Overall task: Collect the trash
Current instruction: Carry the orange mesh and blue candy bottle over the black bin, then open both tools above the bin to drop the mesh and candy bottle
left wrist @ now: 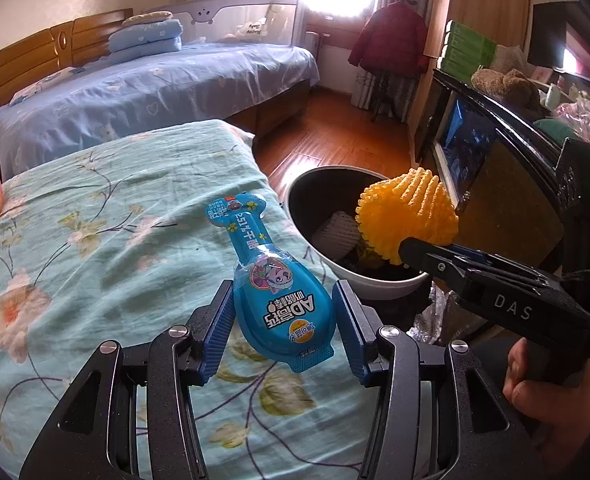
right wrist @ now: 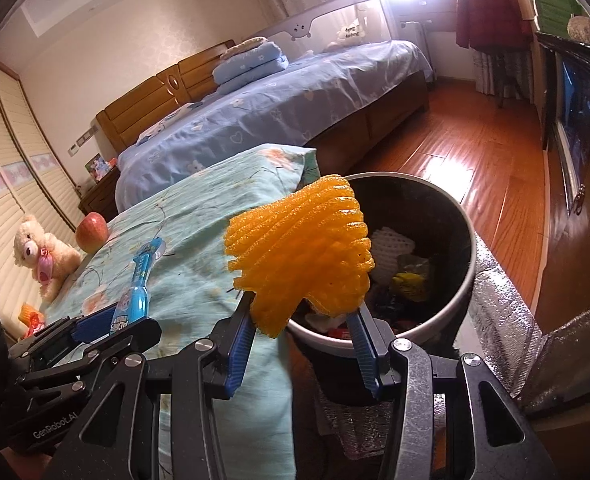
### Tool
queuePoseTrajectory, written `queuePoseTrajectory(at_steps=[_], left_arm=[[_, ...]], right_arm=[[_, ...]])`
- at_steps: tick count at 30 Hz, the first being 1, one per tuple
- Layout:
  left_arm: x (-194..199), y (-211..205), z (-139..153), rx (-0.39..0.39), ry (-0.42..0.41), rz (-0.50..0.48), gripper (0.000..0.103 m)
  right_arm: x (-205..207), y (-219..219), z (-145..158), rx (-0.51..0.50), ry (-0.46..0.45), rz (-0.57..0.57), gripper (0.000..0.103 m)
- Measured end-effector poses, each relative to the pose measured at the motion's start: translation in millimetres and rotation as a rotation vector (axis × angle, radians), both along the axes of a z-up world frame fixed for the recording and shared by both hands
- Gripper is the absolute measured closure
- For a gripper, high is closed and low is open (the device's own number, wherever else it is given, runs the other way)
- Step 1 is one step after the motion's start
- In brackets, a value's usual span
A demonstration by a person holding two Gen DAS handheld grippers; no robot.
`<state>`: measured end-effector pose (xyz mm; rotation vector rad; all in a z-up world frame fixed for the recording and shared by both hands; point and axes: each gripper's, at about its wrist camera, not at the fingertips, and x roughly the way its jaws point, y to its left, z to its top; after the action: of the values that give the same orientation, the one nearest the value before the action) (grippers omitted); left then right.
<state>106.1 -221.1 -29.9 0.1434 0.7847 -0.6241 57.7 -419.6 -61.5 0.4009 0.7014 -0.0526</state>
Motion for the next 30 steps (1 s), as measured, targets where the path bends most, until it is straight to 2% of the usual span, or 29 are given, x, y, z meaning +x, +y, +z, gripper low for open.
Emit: queuePoseTrajectory(at_steps=[30], left_arm=[[6.4,-40.7,2.6,0.028,-0.025,-0.070,0.055]], right_arm=[[3.5,-27.6,-5.5,0.002,0.019,-0.050,0.057]])
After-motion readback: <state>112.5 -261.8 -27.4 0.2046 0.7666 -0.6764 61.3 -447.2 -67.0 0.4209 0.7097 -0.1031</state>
